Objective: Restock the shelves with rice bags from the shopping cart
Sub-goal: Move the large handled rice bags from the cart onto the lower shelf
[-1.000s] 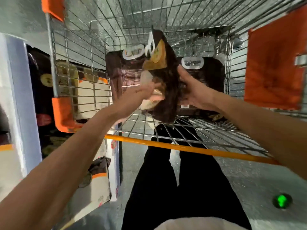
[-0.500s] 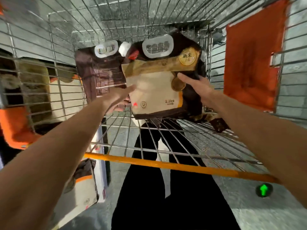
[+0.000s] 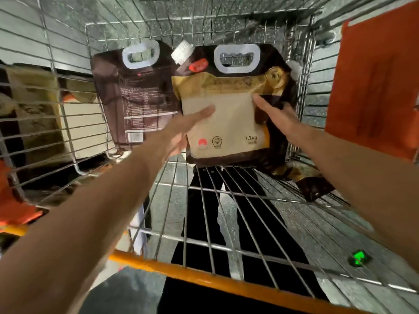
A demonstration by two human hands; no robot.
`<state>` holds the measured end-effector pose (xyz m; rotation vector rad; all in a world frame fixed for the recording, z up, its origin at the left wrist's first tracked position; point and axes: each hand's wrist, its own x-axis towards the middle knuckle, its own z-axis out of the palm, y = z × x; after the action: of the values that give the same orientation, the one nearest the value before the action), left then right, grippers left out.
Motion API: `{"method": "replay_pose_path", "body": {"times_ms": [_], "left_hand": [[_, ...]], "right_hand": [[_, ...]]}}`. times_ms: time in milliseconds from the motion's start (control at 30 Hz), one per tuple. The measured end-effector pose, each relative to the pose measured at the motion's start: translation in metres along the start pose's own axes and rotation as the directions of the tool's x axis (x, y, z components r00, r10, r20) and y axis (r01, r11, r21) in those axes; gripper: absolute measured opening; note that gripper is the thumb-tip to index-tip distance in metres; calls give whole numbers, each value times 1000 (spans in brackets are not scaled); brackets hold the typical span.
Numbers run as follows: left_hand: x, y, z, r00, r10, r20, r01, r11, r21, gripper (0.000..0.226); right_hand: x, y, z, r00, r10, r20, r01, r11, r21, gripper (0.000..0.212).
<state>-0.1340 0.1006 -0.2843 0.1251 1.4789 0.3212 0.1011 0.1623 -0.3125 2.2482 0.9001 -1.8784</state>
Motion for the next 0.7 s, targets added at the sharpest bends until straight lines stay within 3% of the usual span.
{"method": "replay_pose_path", "body": {"times_ms": [67, 133, 267, 333, 400, 467, 567, 700], "left_hand": [[7, 5, 4, 998, -34, 59, 35, 999, -22, 37], [8, 6, 1, 986, -51, 157, 57, 998, -34, 51], [10, 4, -1, 977, -68, 203, 83, 994, -66, 66], [10, 4, 3, 972, -65, 224, 85, 993, -79, 67], [7, 7, 10, 980, -51, 192, 72, 992, -104, 46], [1, 11, 15, 987, -45, 155, 62, 992, -110, 34], [-3, 13, 18, 993, -5, 114, 8, 1000, -25, 57], [-45, 26, 22, 993, 109, 54, -109, 994, 8, 41]], "right_hand": [[4, -2, -3, 1000, 1, 7, -1, 1000, -20, 132], [10, -1, -6, 1000, 6, 9, -6, 1000, -22, 132], [21, 4, -10, 999, 26, 18, -26, 1000, 17, 139], [23, 5, -10, 998, -16, 67, 13, 999, 53, 108], [11, -5, -9, 991, -50, 122, 47, 999, 27, 82], [6, -9, -12, 989, -48, 138, 50, 999, -10, 85], [-4, -14, -21, 992, -47, 120, 51, 998, -31, 86], [-37, -23, -31, 978, -119, 169, 115, 993, 36, 78]]}}
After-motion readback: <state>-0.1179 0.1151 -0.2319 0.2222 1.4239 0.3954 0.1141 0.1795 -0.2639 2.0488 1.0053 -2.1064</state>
